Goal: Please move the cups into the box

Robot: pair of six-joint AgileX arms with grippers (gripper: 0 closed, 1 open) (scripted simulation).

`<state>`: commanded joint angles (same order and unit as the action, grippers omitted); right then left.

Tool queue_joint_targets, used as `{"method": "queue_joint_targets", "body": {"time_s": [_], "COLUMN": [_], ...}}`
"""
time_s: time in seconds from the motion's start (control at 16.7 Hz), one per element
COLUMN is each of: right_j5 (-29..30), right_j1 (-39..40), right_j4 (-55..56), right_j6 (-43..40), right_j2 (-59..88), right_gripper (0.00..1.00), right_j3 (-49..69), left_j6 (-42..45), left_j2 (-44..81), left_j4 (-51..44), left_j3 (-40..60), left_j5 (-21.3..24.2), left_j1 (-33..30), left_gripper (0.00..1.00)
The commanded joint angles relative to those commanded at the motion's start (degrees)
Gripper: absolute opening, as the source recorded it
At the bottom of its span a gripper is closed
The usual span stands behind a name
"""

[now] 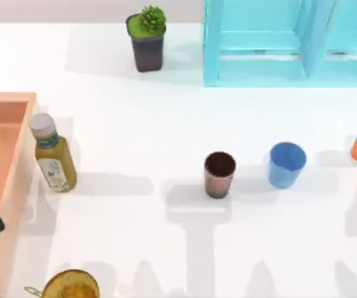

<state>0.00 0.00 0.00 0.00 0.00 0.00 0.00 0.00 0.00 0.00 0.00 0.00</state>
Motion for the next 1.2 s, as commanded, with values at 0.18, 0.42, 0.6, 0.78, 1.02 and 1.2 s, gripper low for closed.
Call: {"method": "queue_joint_targets", "body": {"time_s": [0.18,0.42,0.6,0.78,1.02,1.2], "right_j5": [0.0,0.0,0.0,0.0,0.0,0.0], "right_j1": [0.0,0.0,0.0,0.0,0.0,0.0], "right_j4": [0.0,0.0,0.0,0.0,0.0,0.0], "right_j6": [0.0,0.0,0.0,0.0,0.0,0.0], "right_j2": [0.0,0.0,0.0,0.0,0.0,0.0], "right_gripper": [1.0,1.0,1.0,1.0,1.0,1.0], "right_j3": [0.0,0.0,0.0,0.0,0.0,0.0], "left_j6": [-0.1,-2.2,-5.2,-9.4,-16.3,-21.9], "left_j2": [0.4,6.9,16.4,29.2,50.0,67.2], "left_j4": [-0.2,-4.0,-9.8,-18.1,-31.8,-43.3], "left_j3": [0.5,7.9,18.5,32.5,54.7,72.6], "left_j5": [0.0,-0.1,-0.3,-0.7,-1.5,-2.2], "left_j1": [-0.2,-2.7,-6.1,-10.6,-18.0,-24.0], "left_gripper": [1.0,1.0,1.0,1.0,1.0,1.0]}}
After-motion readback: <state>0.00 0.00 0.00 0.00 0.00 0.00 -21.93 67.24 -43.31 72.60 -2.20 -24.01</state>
